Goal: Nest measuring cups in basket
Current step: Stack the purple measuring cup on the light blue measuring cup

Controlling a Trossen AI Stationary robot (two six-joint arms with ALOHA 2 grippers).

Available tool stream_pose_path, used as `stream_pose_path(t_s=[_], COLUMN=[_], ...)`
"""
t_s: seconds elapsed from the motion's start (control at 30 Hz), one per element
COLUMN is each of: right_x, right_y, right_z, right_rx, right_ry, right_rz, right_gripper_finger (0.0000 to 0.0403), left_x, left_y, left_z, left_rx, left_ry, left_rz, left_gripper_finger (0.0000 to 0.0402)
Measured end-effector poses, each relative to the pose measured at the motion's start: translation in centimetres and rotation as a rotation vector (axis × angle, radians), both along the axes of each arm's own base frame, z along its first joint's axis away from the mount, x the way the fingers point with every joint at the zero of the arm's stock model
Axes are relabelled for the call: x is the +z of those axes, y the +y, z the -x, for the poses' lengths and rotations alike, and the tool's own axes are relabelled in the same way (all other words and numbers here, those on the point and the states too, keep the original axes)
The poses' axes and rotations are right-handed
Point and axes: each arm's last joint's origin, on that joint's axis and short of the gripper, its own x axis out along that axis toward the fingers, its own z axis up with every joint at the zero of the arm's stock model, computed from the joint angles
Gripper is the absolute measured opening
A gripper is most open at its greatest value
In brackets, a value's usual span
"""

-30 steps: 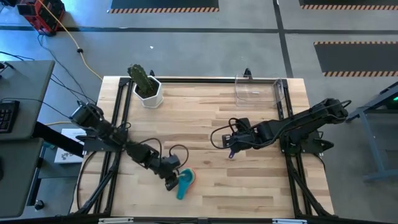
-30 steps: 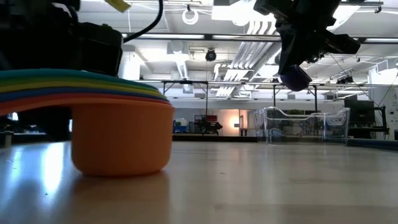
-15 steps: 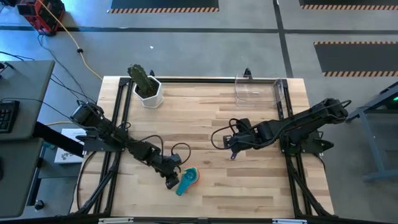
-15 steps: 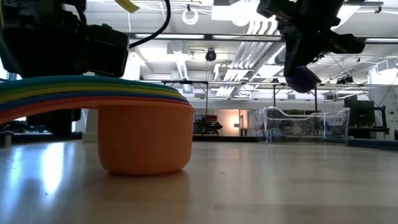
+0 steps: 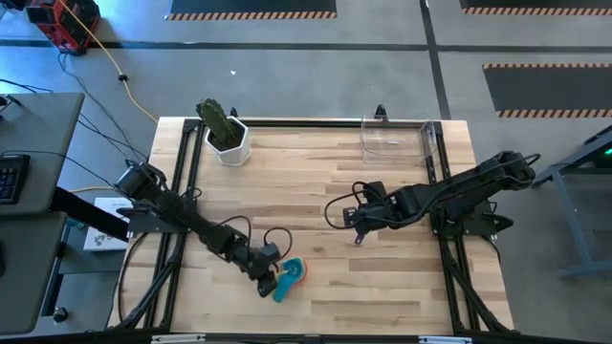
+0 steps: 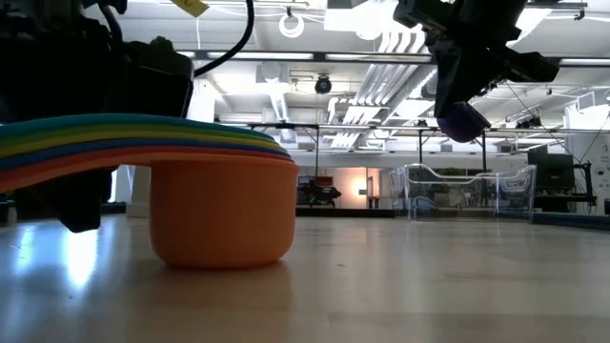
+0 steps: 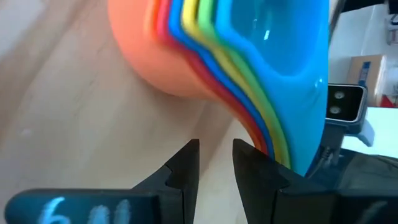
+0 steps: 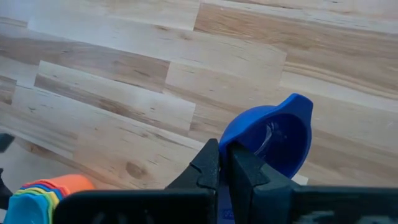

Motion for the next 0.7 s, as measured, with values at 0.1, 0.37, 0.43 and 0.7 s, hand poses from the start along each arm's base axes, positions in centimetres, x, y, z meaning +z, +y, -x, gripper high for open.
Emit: stream_pose_path(t_s=[0.1,0.37,0.43,0.7], right_x=[0.0,0.0,0.0,0.0], right_y=[0.0,0.0,0.0,0.0], right_z=[0.0,0.0,0.0,0.0], right_rx=[0.000,0.000,0.000,0.003], right_ry=[0.000,0.001,0.001,0.006], right_rz=[0.000,0.000,-0.001,-0.007], right_gripper_finger=[0.0001,0.0001,0.0001,0.0001], left_x=[0.0,0.3,0.1,-0.3], left_y=[-0.3,-1.5,-1.7,-1.0], left_z=[-0.5,-2.6,-3.2,-5.0], left_rx=[-0.004,-0.054,-0.064,-0.068], left_ry=[-0.007,-0.057,-0.065,-0.074], left_rz=[0.010,-0.015,-0.027,-0.051], left_gripper_finger=[0.0087,0.0087,0.0087,0.0087])
